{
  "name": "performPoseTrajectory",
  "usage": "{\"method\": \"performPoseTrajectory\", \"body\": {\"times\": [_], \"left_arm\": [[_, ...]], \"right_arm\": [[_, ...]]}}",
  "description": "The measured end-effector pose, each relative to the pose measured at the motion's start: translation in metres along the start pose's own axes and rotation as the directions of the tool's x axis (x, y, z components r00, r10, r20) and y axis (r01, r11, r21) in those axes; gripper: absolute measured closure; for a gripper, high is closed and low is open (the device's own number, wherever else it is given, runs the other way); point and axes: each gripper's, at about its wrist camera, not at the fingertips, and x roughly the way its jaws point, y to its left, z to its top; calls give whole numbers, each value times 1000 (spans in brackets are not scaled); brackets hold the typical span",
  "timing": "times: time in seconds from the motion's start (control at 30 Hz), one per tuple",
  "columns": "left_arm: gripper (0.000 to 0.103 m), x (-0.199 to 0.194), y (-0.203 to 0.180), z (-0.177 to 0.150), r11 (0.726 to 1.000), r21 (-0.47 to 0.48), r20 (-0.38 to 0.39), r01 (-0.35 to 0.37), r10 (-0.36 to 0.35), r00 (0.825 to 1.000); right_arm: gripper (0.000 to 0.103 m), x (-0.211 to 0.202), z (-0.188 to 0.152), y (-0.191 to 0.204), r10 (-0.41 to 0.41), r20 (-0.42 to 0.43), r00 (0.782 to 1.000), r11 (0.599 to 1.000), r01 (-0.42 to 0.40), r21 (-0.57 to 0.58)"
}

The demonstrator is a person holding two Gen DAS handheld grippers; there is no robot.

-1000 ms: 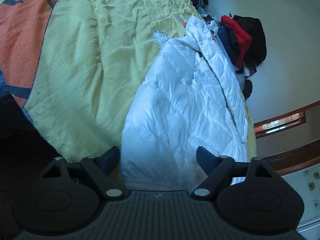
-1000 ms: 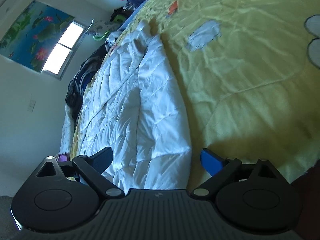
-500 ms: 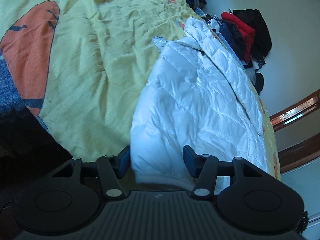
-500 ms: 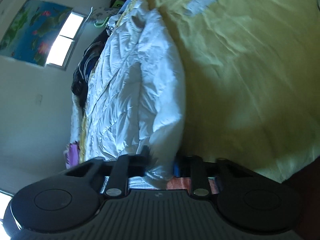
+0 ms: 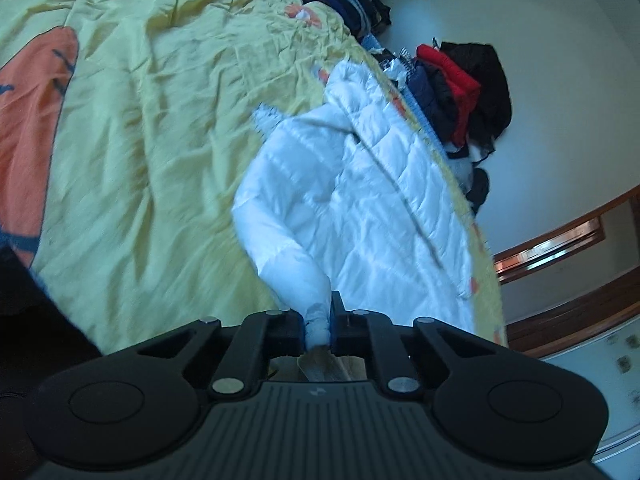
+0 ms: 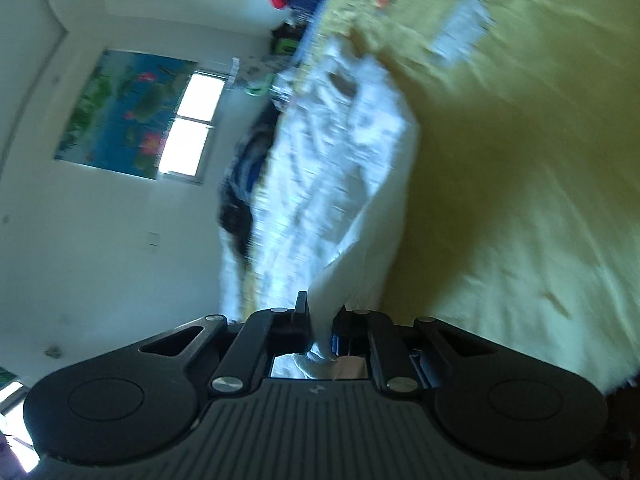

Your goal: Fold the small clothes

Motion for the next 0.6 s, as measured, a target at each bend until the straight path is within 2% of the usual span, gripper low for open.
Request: {"method": "performPoseTrajectory", "body": {"times": [0.1,0.33,0.47,0.6], "left_arm": [[92,-4,-8,13,1000,15,17,6,-6,1000],[92,-5,-48,58,992,117,96,55,-66,993],[93,15,-71,92,985,167,134,51,-74,988],[93,49,-86,134,989,140,139,54,-74,987]], "right_arm": [[89,5,11,12,28,3,1000,999,-28,-21],[89,23,48,42,111,20,994,990,-109,-84],[89,41,84,64,155,42,987,979,-148,-137],[89,70,127,79,181,56,982,972,-170,-164]]}}
